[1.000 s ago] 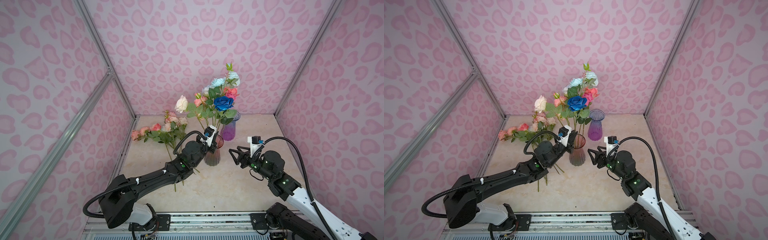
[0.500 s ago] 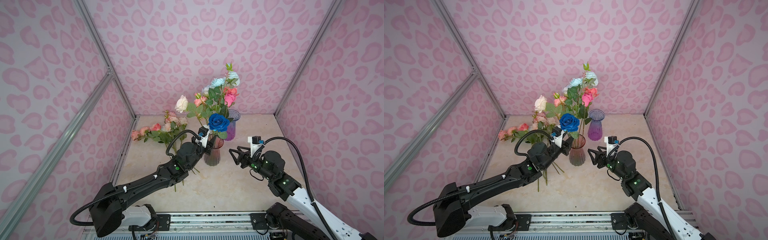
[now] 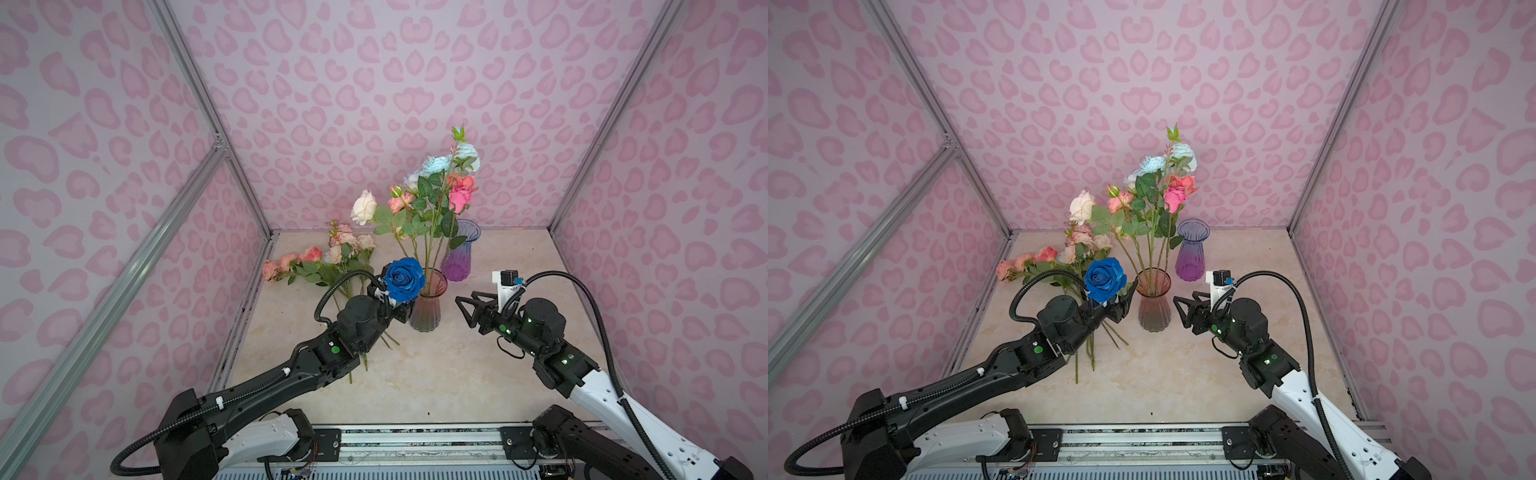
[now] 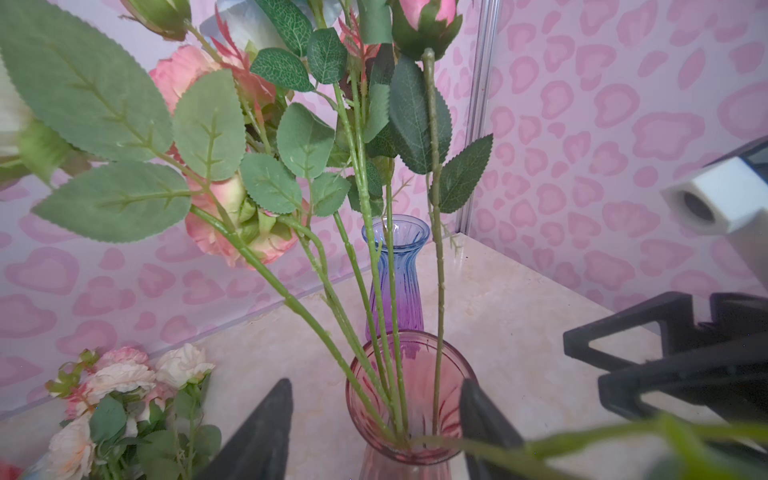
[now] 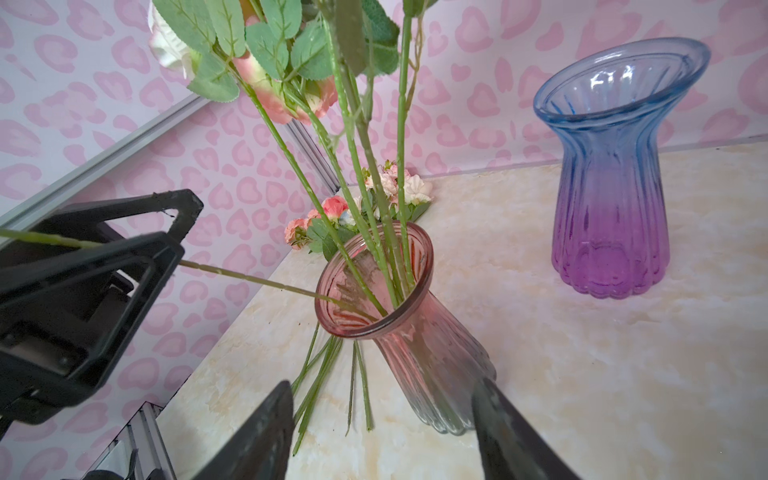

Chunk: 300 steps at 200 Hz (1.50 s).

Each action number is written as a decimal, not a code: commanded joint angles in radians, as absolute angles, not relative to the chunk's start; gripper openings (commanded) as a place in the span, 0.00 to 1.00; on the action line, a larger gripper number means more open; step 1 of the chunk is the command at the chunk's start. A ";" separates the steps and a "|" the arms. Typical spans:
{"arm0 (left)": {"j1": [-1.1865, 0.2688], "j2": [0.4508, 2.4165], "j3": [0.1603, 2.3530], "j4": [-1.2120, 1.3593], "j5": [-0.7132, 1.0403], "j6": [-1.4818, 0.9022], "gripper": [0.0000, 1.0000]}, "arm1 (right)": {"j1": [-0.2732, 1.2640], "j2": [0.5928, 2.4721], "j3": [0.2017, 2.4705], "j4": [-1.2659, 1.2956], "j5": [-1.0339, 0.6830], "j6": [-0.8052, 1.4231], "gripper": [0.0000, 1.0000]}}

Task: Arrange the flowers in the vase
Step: 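Open the left gripper and draw it back toward the rose bunch, then close the left gripper on a pink rose stem and lift it up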

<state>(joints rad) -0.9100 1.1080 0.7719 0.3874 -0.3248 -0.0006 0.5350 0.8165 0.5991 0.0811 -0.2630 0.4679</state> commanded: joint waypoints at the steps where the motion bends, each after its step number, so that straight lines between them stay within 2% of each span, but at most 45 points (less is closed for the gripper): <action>1: -0.910 1.074 0.756 0.357 -0.334 -0.002 0.75 | 0.535 0.822 0.603 0.099 -0.275 0.462 0.69; 11: -0.910 1.056 0.744 0.341 -0.341 0.000 0.76 | 0.536 0.825 0.604 0.100 -0.276 0.462 0.69; 16: -0.910 1.047 0.739 0.334 -0.346 0.003 0.86 | 0.536 0.826 0.606 0.101 -0.278 0.462 0.69; 37: -0.910 0.994 0.727 0.302 -0.353 0.000 0.89 | 0.535 0.834 0.607 0.108 -0.282 0.462 0.69; 41: -0.910 0.984 0.725 0.293 -0.354 0.000 0.99 | 0.535 0.837 0.608 0.110 -0.282 0.463 0.69; 78: -0.910 0.906 0.703 0.225 -0.376 0.033 0.97 | 0.536 0.844 0.610 0.115 -0.283 0.461 0.69; 122: -0.910 0.801 0.696 0.119 -0.358 0.034 1.00 | 0.535 0.832 0.620 0.102 -0.280 0.457 0.69; 154: -0.910 0.695 0.648 0.031 -0.417 -0.037 0.85 | 0.536 0.826 0.622 0.086 -0.276 0.448 0.69; 177: -0.908 0.598 0.560 0.025 -0.591 -0.149 0.70 | 0.536 0.821 0.618 0.081 -0.276 0.443 0.69; 180: -0.907 0.588 0.549 0.023 -0.614 -0.166 0.65 | 0.536 0.819 0.617 0.081 -0.276 0.443 0.69; 187: -0.903 0.573 0.531 0.009 -0.686 -0.225 0.37 | 0.536 0.818 0.614 0.081 -0.275 0.443 0.69; 190: -0.899 0.569 0.528 -0.002 -0.719 -0.249 0.29 | 0.536 0.818 0.612 0.081 -0.274 0.443 0.69; 195: -0.890 0.570 0.527 -0.026 -0.769 -0.295 0.20 | 0.537 0.818 0.611 0.081 -0.273 0.443 0.69; 201: -0.874 0.577 0.531 -0.061 -0.803 -0.336 0.17 | 0.536 0.820 0.608 0.080 -0.273 0.444 0.69; 211: -0.831 0.606 0.545 -0.110 -0.805 -0.389 0.16 | 0.536 0.823 0.604 0.080 -0.276 0.447 0.69; 219: -0.777 0.641 0.558 -0.144 -0.770 -0.437 0.20 | 0.535 0.825 0.600 0.081 -0.279 0.450 0.69; 255: -0.477 0.827 0.595 -0.149 -0.440 -0.580 0.33 | 0.536 0.817 0.585 0.067 -0.279 0.450 0.69; 277: -0.371 0.981 0.669 -0.174 -0.357 -0.627 0.35 | 0.535 0.804 0.568 0.050 -0.269 0.446 0.69; 280: -0.359 1.002 0.679 -0.178 -0.348 -0.637 0.40 | 0.535 0.799 0.562 0.048 -0.268 0.446 0.69; 287: -0.333 1.042 0.697 -0.184 -0.327 -0.662 0.41 | 0.535 0.793 0.555 0.046 -0.265 0.446 0.69; 300: -0.279 1.110 0.707 -0.161 -0.265 -0.698 0.42 | 0.535 0.784 0.541 0.045 -0.261 0.443 0.69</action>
